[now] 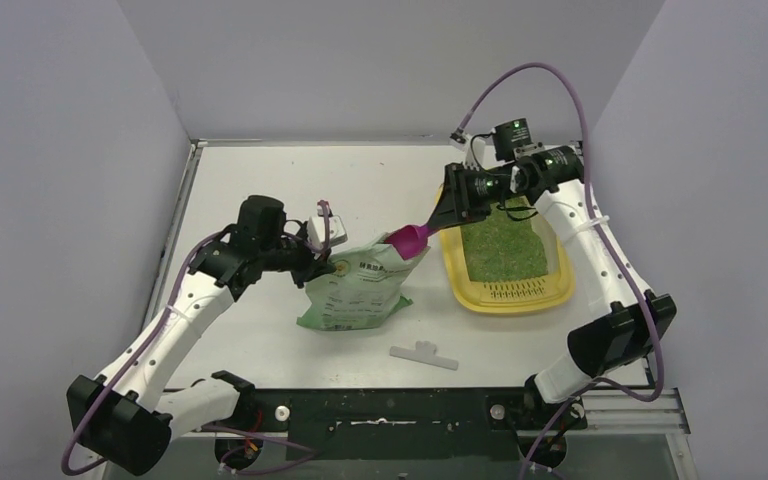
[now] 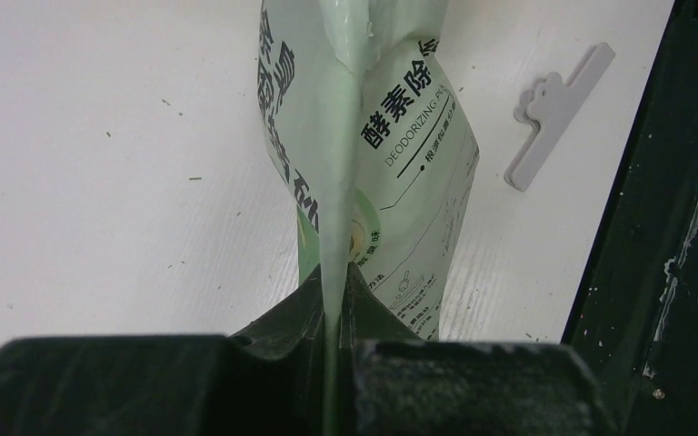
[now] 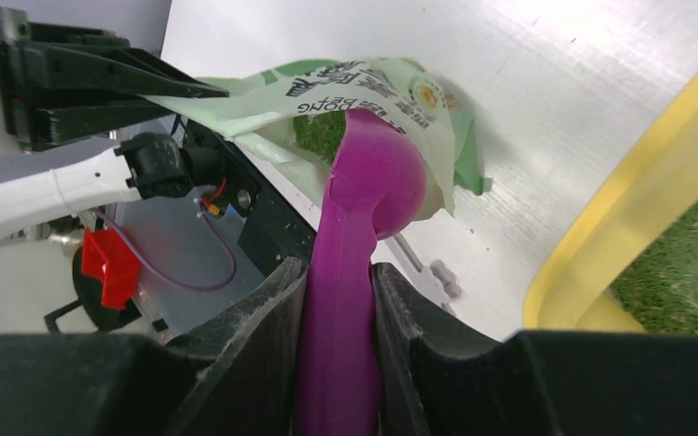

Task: Fill the litter box with clean litter
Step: 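Scoop the cat litter from the cat litter bag.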

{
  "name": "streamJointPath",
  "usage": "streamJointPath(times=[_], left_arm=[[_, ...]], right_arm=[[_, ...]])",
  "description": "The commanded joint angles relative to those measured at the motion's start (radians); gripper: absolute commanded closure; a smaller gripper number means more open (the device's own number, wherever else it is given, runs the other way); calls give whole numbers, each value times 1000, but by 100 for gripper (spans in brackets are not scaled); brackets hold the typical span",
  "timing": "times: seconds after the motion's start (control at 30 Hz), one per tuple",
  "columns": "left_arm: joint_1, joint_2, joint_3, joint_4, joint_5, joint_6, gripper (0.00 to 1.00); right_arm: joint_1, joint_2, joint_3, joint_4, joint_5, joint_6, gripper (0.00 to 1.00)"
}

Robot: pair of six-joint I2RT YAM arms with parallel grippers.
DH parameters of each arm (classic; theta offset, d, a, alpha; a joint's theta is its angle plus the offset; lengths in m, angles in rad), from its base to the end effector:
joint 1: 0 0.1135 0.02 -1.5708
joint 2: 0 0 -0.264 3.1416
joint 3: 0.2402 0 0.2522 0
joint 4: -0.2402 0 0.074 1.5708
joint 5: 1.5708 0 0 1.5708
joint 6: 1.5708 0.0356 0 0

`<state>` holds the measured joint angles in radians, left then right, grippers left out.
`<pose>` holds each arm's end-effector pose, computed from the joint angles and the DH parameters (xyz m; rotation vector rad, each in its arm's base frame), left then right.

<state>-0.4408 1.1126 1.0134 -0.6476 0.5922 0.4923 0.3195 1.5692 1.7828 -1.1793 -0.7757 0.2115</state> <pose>0.1985 -0.1156 0.3154 1.2674 1.8561 -0.6543 0.2797 0.1188 0.4063 -0.4548 2.4879 1.1945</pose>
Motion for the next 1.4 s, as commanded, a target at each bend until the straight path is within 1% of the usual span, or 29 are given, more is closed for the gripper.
streamJointPath(times=[0.0,0.13,0.2,0.3,0.43,0.5,0.53,0.57,0.6,0.63,0.7,0.77,0.83,0.9,1.03,1.1,1.13,1.2,1.27,1.37], left_arm=[[-10,-61,22,111,20,30,100],[-13,-78,1,140,18,10,100],[-15,-90,-12,159,19,-4,100],[-16,-106,-30,170,22,-13,100],[-18,-115,-50,169,14,-22,100],[-19,-119,-65,181,6,-42,100],[-18,-120,-71,187,-3,-55,94],[-19,-121,-76,187,-24,-74,77],[-19,-122,-80,185,-56,-97,64],[-19,-120,-84,184,-100,-124,54],[-16,-109,-85,165,-175,-177,43],[-1,-83,-83,134,-207,-206,34],[27,-54,-75,106,-206,-242,30],[64,-22,-63,77,-170,-275,29],[109,42,-49,38,-42,-323,29],[111,72,-52,31,33,-320,29],[111,89,-50,29,62,-319,32],[111,128,-28,6,112,-307,48],[110,167,8,-44,130,-279,64],[108,203,49,-62,157,-260,91]], right_arm=[[37,-32,-118,143,-57,76,100],[75,-63,-270,367,-93,258,100],[97,-53,-305,385,-61,278,100],[99,-31,-333,374,23,310,100],[125,-23,-401,496,25,407,100],[160,2,-402,499,52,413,100],[189,18,-392,476,100,409,100],[207,32,-380,454,140,404,100],[221,42,-376,440,163,404,100],[226,48,-379,449,167,408,100],[229,53,-397,484,154,426,100],[229,66,-392,487,139,428,100],[235,88,-377,482,100,410,100],[243,115,-357,467,61,385,100],[261,161,-316,400,64,330,100],[274,184,-325,409,52,329,100],[286,198,-330,421,45,333,100],[306,222,-333,428,40,333,100],[314,236,-330,426,43,330,100],[312,237,-313,409,69,329,100]])
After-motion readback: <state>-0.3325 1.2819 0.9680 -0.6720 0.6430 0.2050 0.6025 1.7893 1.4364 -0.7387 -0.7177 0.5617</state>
